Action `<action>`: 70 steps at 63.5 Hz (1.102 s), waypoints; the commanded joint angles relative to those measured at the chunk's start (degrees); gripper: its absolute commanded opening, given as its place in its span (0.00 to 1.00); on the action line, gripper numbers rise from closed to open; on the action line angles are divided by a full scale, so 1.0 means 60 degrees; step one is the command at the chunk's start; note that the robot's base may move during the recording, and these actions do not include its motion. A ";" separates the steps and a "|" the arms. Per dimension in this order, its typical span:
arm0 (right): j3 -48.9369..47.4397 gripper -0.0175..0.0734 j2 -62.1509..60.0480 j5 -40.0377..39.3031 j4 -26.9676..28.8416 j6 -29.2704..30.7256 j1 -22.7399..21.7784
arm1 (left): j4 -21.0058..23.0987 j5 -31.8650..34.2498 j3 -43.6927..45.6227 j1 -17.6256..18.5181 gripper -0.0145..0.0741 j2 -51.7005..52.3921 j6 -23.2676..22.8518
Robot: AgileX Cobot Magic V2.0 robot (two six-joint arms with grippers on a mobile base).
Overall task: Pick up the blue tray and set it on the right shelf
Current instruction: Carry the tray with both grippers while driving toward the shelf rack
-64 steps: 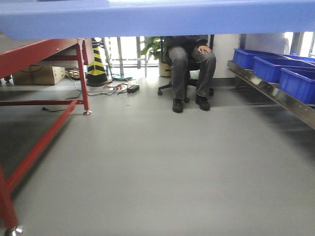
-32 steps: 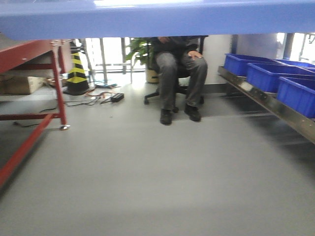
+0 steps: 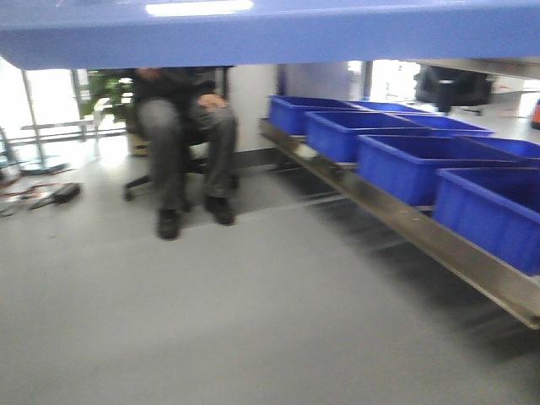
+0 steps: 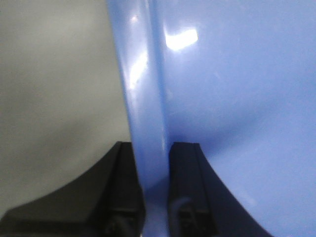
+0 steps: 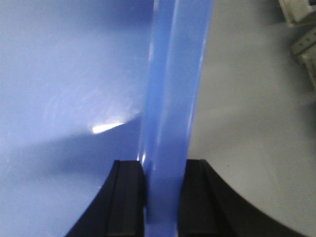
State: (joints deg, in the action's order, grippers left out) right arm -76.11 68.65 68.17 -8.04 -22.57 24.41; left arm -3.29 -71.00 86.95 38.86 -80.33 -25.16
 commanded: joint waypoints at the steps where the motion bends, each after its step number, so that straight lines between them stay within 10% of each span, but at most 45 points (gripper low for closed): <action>1: -0.0317 0.25 -0.0217 -0.0789 -0.0140 0.0275 0.0007 | 0.0246 -0.0380 0.0198 0.0115 0.11 0.0253 0.0368; 70: -0.0317 0.25 -0.0217 -0.0789 -0.0140 0.0275 0.0007 | 0.0246 -0.0380 0.0198 0.0115 0.11 0.0253 0.0368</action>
State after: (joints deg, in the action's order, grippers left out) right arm -76.11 68.65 68.17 -8.38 -22.57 24.41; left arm -2.92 -70.90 86.82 38.86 -80.37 -25.16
